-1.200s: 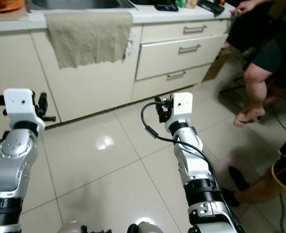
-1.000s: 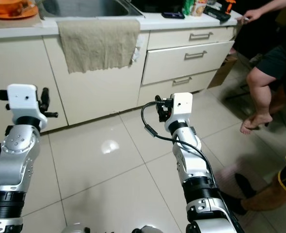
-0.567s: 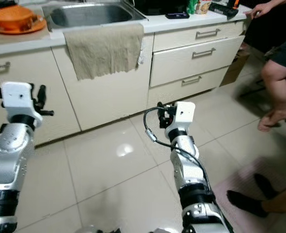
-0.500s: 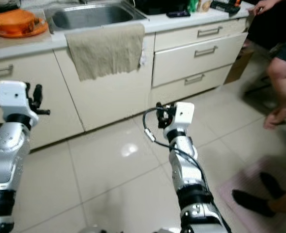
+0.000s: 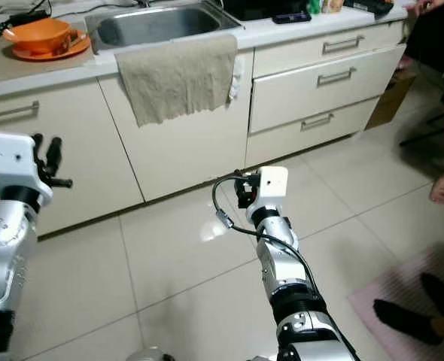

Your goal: Kitchen organization

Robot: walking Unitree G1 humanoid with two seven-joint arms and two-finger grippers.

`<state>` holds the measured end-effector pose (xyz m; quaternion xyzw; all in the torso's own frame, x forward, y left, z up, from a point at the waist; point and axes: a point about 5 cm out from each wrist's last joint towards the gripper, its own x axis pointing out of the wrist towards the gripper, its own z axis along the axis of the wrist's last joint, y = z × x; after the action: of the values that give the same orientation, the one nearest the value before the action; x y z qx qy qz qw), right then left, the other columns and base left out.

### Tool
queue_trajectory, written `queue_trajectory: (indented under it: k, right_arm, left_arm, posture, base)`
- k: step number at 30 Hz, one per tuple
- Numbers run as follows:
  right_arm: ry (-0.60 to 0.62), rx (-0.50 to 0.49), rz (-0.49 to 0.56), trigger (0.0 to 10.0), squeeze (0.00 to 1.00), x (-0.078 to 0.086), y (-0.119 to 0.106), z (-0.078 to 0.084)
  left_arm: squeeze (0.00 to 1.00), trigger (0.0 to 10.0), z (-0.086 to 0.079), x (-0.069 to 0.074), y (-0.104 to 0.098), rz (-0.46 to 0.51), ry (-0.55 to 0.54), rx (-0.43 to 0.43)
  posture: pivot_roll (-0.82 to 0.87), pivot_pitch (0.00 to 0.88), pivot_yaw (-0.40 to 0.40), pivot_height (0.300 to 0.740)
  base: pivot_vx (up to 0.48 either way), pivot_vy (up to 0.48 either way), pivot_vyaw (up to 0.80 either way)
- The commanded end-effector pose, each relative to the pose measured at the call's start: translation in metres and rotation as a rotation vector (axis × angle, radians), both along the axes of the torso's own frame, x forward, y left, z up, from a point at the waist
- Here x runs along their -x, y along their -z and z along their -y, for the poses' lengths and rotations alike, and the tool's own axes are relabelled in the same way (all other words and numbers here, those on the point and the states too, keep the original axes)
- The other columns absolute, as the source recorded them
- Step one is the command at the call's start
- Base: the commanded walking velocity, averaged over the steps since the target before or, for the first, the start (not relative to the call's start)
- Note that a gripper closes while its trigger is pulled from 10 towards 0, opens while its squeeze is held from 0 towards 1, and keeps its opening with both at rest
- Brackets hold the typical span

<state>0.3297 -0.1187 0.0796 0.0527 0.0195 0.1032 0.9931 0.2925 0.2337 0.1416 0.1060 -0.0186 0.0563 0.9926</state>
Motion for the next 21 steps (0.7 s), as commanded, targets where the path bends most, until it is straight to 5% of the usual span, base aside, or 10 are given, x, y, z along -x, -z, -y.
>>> queue_trajectory:
  k: [1, 5, 8, 12, 19, 20, 21]
  right_arm:
    - [-0.009, 0.039, 0.008, 10.0, 0.0, 0.003, 0.002, 0.004]
    - [0.002, 0.124, 0.019, 10.0, 0.0, 0.008, 0.007, 0.017]
    - [0.011, 0.101, 0.046, 10.0, 0.0, 0.012, 0.009, 0.022]
    - [0.017, 0.038, 0.08, 10.0, 0.0, 0.02, 0.011, 0.025]
    - [-0.008, 0.108, 0.14, 10.0, 0.0, 0.034, 0.014, 0.031]
    - [-0.009, 0.091, 0.147, 10.0, 1.0, 0.036, 0.014, 0.032]
    - [-0.009, 0.091, 0.147, 10.0, 1.0, 0.036, 0.014, 0.032]
  left_arm:
    - [0.0, 10.0, 0.0, 0.002, 0.01, -0.009, -0.013, -0.006]
    - [0.0, 10.0, 0.006, 0.012, 0.031, -0.01, -0.018, 0.082]
    - [0.0, 10.0, 0.014, 0.017, 0.04, -0.027, 0.018, 0.159]
    - [0.0, 10.0, 0.021, 0.024, 0.053, -0.062, 0.059, 0.158]
    - [0.0, 10.0, 0.023, 0.034, 0.061, -0.059, 0.071, 0.168]
    - [0.12, 10.0, 0.023, 0.037, 0.062, -0.049, 0.078, 0.169]
    - [0.12, 10.0, 0.023, 0.037, 0.062, -0.049, 0.078, 0.169]
  posture:
    - [0.03, 0.02, -0.018, 0.74]
    - [0.01, 0.004, -0.051, 0.74]
    - [0.0, 0.0, -0.061, 0.74]
    - [0.0, 0.0, -0.061, 0.74]
    - [0.01, 0.015, -0.073, 0.74]
    - [0.01, 0.023, -0.075, 0.74]
    - [0.01, 0.023, -0.075, 0.74]
  base:
    - [0.0, 0.0, 0.0]
    - [0.0, 0.0, 0.0]
    - [0.0, 0.0, 0.0]
    - [0.0, 0.0, 0.0]
    - [0.0, 0.0, 0.0]
    - [0.0, 0.0, 0.0]
    - [0.0, 0.0, 0.0]
